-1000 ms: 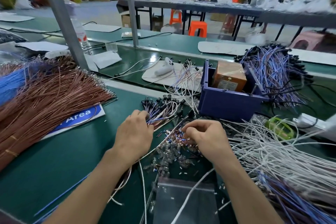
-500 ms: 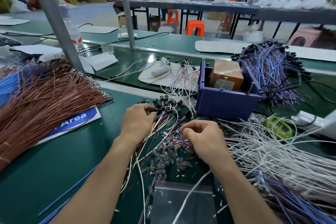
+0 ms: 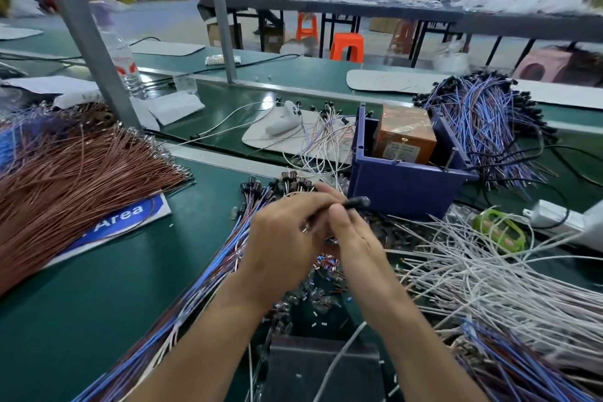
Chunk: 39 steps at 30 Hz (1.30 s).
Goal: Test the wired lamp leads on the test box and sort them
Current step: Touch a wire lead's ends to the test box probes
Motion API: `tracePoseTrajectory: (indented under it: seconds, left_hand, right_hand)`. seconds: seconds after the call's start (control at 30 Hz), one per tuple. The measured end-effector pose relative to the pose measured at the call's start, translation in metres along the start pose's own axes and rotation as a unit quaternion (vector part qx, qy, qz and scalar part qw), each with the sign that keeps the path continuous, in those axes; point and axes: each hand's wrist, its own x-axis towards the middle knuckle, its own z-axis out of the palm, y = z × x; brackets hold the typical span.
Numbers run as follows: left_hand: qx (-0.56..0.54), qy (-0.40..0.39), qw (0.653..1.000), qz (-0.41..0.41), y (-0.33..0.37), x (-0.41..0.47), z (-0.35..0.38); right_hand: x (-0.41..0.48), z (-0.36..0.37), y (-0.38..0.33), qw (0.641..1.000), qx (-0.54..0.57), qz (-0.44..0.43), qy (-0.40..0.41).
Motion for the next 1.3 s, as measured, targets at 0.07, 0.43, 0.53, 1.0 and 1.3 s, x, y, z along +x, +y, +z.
tracePoseTrajectory:
  seconds: [0.07, 0.43, 0.53, 1.0, 1.3]
  left_hand:
    - [-0.006, -0.056, 0.998, -0.007, 0.003, -0.004, 0.005]
    - [-0.156, -0.241, 0.911, -0.298, -0.008, 0.016, -0.015]
    - [-0.024, -0.207, 0.945, -0.251, -0.007, 0.016, -0.018]
    - [-0.231, -0.213, 0.905, -0.286, 0.018, 0.008, 0.001]
    - [-0.272, -0.171, 0.884, -0.341, -0.002, 0.01, 0.0]
  right_hand:
    - [-0.001, 0.005, -0.002, 0.997, 0.05, -0.014, 0.061]
    - [-0.027, -0.125, -0.076, 0.956, 0.107, -0.079, 0.26]
    - [-0.039, -0.141, -0.069, 0.971, -0.096, -0.015, 0.217]
    - [-0.035, -0.07, -0.04, 0.984, -0.15, 0.093, 0.004]
    - [-0.034, -0.075, -0.036, 0.987, -0.083, 0.134, 0.043]
